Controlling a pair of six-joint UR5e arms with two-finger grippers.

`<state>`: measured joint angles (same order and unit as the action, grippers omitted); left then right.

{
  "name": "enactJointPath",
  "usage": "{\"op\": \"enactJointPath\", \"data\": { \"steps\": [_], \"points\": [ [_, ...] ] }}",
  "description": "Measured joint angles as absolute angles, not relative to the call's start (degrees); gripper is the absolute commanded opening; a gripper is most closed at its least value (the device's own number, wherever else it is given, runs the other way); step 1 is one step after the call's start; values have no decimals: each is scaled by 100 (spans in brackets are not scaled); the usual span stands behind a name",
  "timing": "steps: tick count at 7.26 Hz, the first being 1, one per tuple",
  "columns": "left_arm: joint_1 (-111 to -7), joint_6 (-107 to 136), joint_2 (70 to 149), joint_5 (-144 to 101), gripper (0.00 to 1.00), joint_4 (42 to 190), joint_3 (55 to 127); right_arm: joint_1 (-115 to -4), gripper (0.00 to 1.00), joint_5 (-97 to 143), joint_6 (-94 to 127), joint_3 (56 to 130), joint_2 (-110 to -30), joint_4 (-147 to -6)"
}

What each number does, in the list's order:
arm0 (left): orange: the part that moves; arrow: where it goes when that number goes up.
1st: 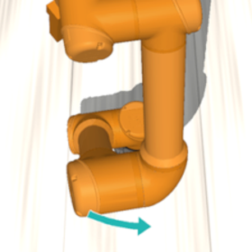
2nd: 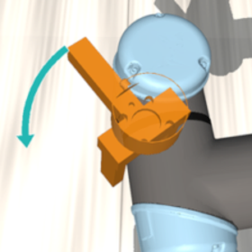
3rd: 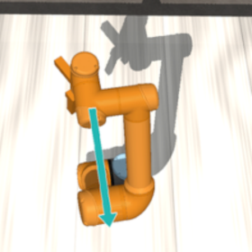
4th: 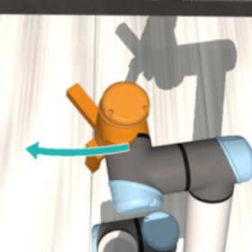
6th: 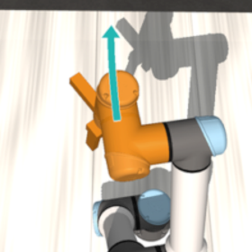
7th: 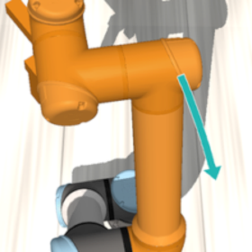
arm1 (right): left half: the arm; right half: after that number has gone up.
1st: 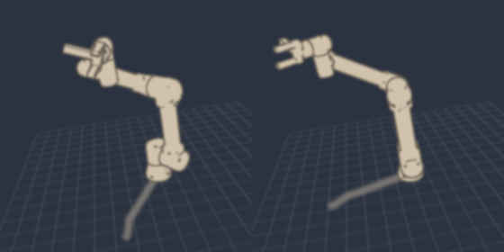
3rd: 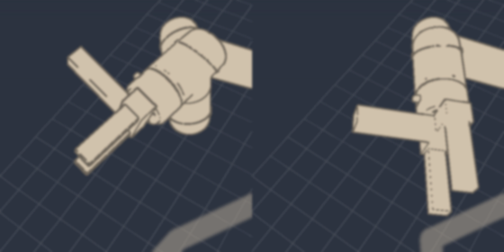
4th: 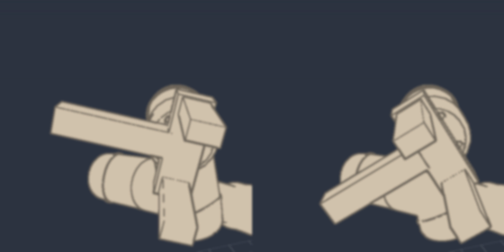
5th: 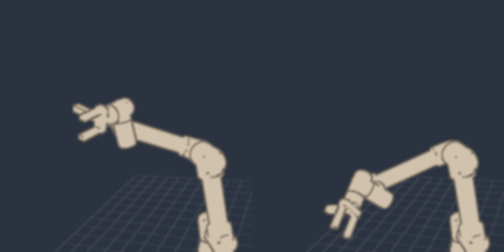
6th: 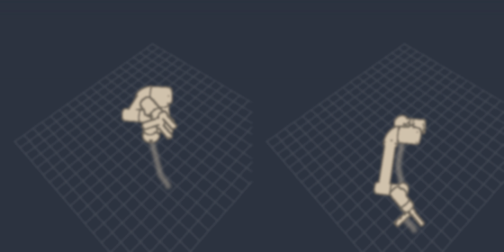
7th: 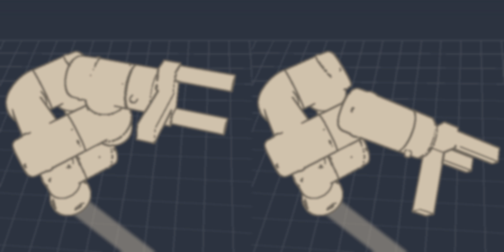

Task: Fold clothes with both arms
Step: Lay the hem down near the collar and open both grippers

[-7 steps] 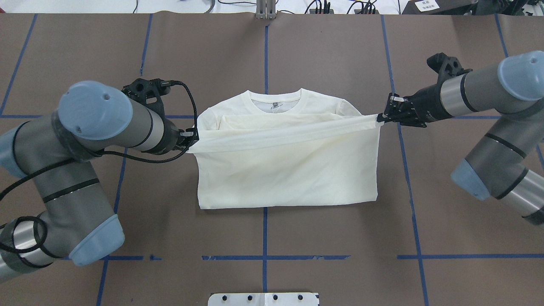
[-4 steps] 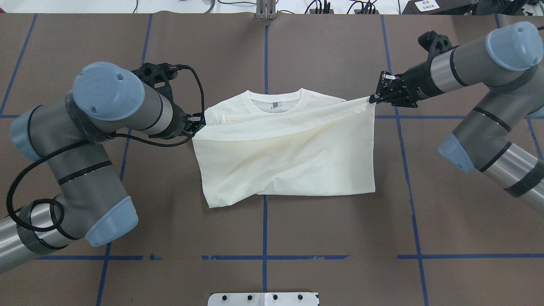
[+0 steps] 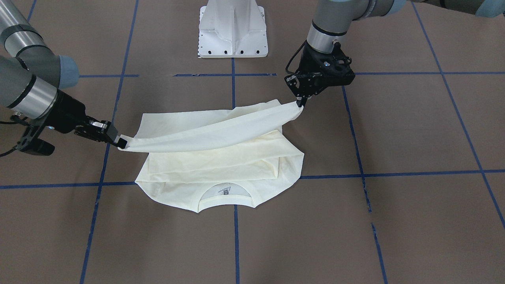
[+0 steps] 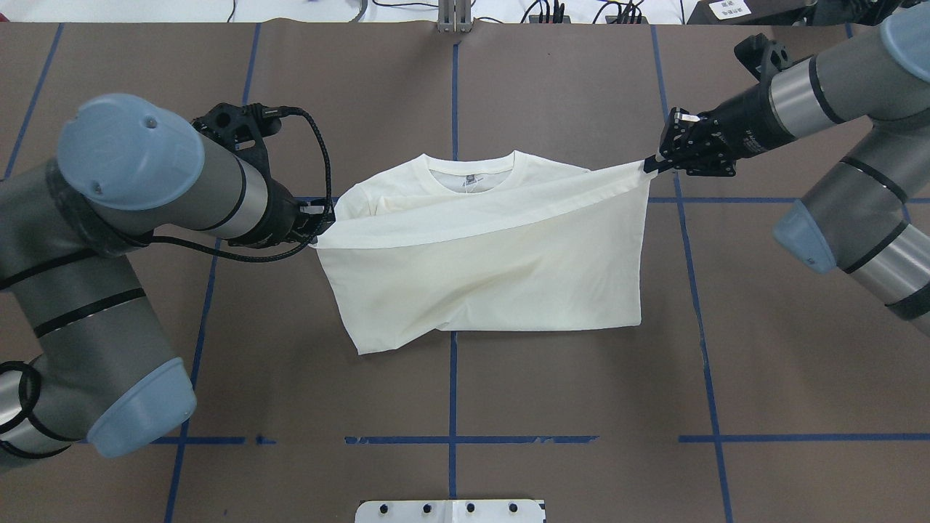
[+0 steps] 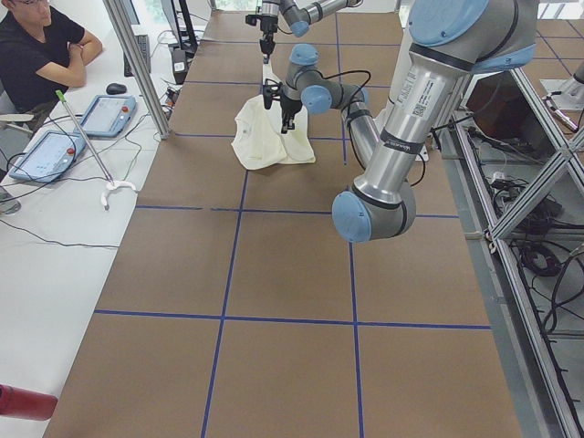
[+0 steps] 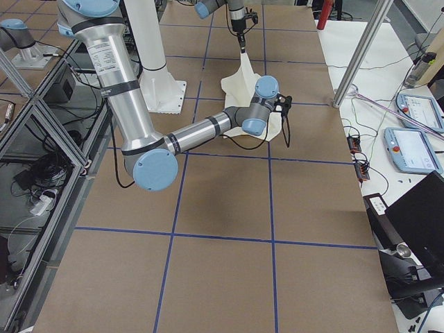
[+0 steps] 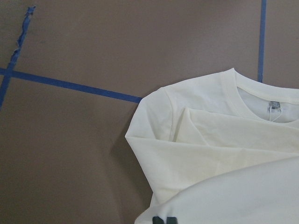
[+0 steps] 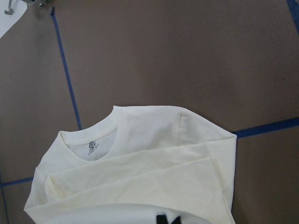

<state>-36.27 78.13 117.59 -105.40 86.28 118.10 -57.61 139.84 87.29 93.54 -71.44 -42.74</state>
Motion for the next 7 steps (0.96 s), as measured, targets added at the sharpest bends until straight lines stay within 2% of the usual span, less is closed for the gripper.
{"op": "enactJointPath", "data": {
  "steps": [2, 4, 7],
  "points": [
    [-3604, 7819, 11744, -10603, 0, 8421, 12021, -5870, 0, 14245, 8729, 9652, -7329, -4312],
    [-3583, 7812, 11779, -10610, 0, 8427, 11901, -5872, 0, 14098, 8700, 9371, -7181, -4343],
    [-3684, 7784, 11959, -10580, 0, 9322, 10734, -5764, 0, 13819, 8690, 8637, -6780, -4344]
  ]
}}
